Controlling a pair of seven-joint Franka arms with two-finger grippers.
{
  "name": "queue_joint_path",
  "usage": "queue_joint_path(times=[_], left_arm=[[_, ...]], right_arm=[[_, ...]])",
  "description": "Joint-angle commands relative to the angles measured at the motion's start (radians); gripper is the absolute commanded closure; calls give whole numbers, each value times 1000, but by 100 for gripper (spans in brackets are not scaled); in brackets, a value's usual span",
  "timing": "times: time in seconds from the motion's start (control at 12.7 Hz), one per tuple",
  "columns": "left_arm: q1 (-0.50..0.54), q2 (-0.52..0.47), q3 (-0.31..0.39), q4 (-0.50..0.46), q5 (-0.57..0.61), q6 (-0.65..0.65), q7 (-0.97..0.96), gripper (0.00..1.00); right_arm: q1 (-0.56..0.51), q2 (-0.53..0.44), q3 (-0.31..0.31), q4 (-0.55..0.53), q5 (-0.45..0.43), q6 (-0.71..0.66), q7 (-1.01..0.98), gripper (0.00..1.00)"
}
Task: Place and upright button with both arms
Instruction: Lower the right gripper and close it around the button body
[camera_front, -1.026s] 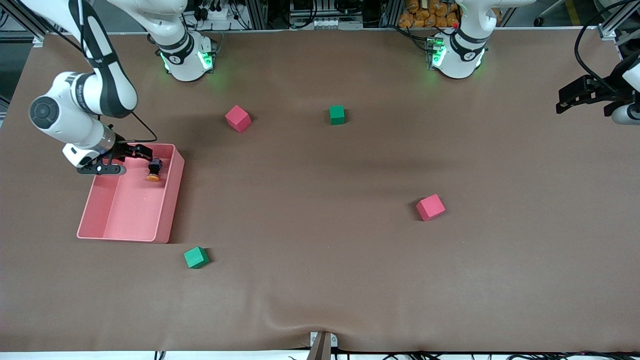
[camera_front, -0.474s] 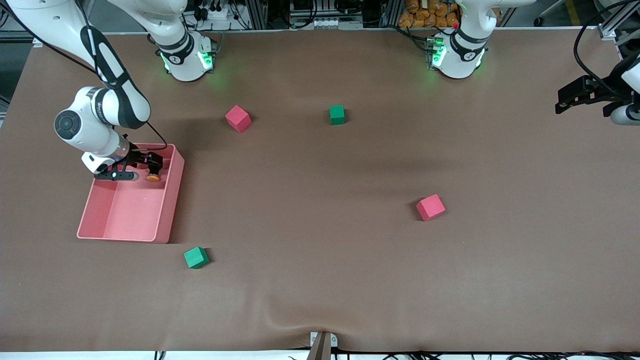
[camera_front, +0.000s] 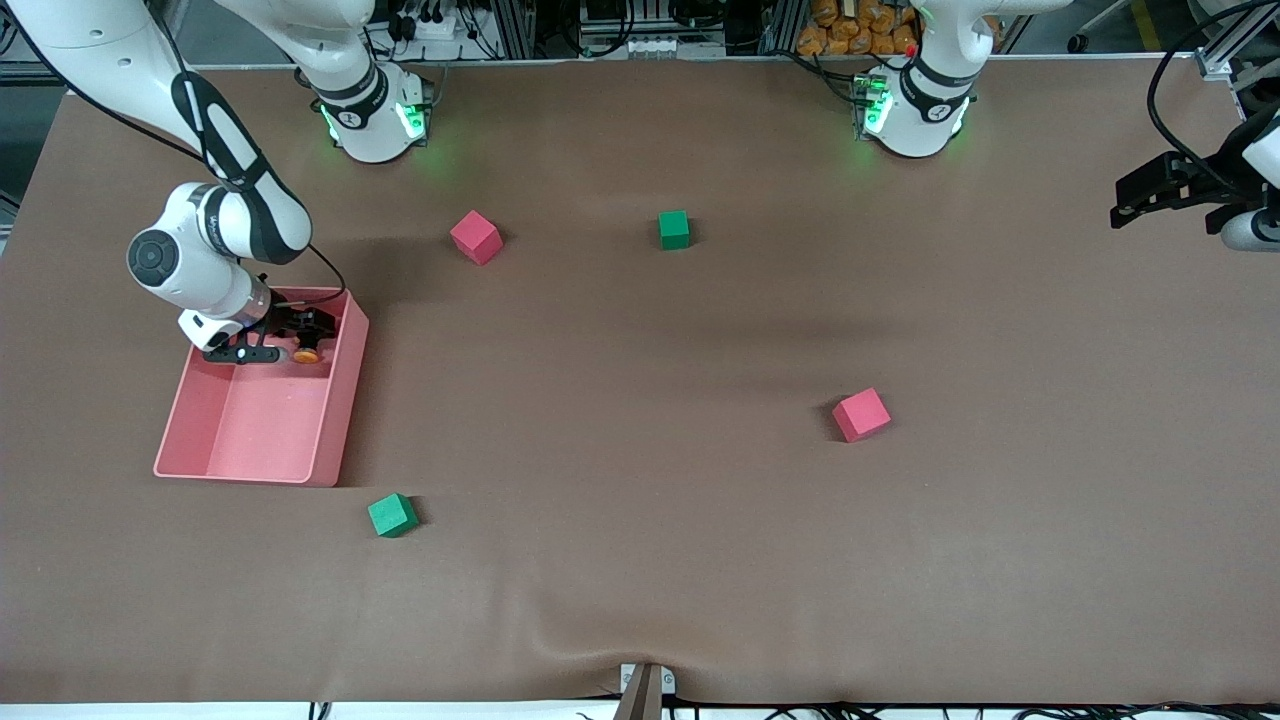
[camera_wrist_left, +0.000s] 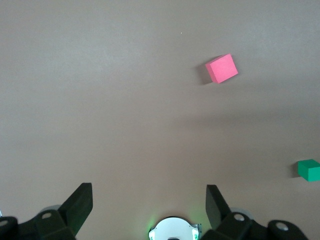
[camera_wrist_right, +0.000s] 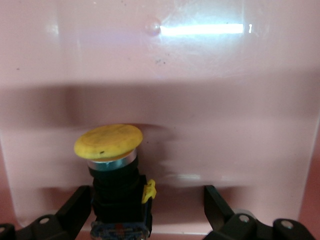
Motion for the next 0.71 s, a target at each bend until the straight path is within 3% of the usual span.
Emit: queue_joint_path(times=[0.0, 0.08, 0.16, 0.24, 0.63], left_arm=[[5, 7, -3, 13, -14, -12, 0, 0], [-6, 9, -3, 13, -15, -12, -3, 0], [-1, 9, -3, 13, -17, -12, -2, 0], [2, 9, -4, 13, -17, -12, 0, 0], [7, 9, -3, 15, -15, -12, 2, 0]], right_arm=[[-13, 4, 11, -14, -9, 27, -15, 0], [-13, 1, 11, -15, -9, 27, -23, 51], [-13, 1, 11, -14, -9, 27, -23, 92], [-14, -1, 11, -15, -9, 27, -23, 100], [-14, -16, 11, -14, -9, 19, -23, 100]])
